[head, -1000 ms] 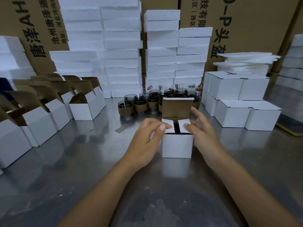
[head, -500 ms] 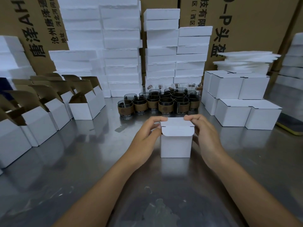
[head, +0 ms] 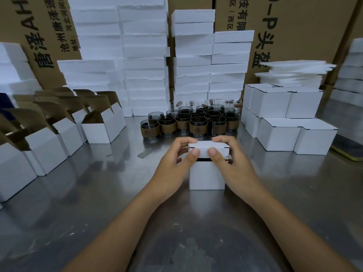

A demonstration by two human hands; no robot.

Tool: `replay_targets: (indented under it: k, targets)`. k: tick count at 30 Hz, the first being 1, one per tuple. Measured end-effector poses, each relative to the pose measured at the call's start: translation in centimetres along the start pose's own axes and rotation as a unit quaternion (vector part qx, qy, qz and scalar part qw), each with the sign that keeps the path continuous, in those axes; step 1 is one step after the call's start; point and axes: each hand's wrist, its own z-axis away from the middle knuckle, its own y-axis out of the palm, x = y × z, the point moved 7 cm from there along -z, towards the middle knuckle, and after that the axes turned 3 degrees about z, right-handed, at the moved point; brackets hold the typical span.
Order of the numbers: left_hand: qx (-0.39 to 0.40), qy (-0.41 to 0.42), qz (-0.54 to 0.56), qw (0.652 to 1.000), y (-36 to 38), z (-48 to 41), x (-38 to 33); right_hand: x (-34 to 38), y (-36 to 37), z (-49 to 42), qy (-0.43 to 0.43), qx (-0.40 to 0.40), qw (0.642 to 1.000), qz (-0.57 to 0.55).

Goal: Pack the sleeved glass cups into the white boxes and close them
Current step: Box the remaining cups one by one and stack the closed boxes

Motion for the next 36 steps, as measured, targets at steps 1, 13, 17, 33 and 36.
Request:
replay_targets:
  k: [1, 13, 17, 33, 36]
  targets:
    - [0.003, 0.002, 0.007, 1.0, 0.0, 0.0, -0.1, 0.0, 0.0, 0.0, -0.006, 0.004, 1.0, 0.002]
    - [0.009, -0.048, 0.045, 0.998, -0.5, -0.1, 0.9, -1.0, -0.1, -0.4, 0.043, 0.018, 0.998, -0.042]
    - [0.005, -0.055, 0.059, 0.997, -0.3, -0.1, 1.0, -0.6, -0.2, -0.5, 0.031, 0.017, 0.999, -0.042]
    - [-0.027, -0.076, 0.049, 0.996, -0.9, -0.1, 1.5, -0.8, 0.0, 0.6, -0.055, -0.012, 0.993, 0.107]
    - [-0.039, -0.076, 0.051, 0.995, -1.2, 0.0, 1.6, -1.0, 1.6, 1.0, -0.068, 0.041, 0.986, 0.149]
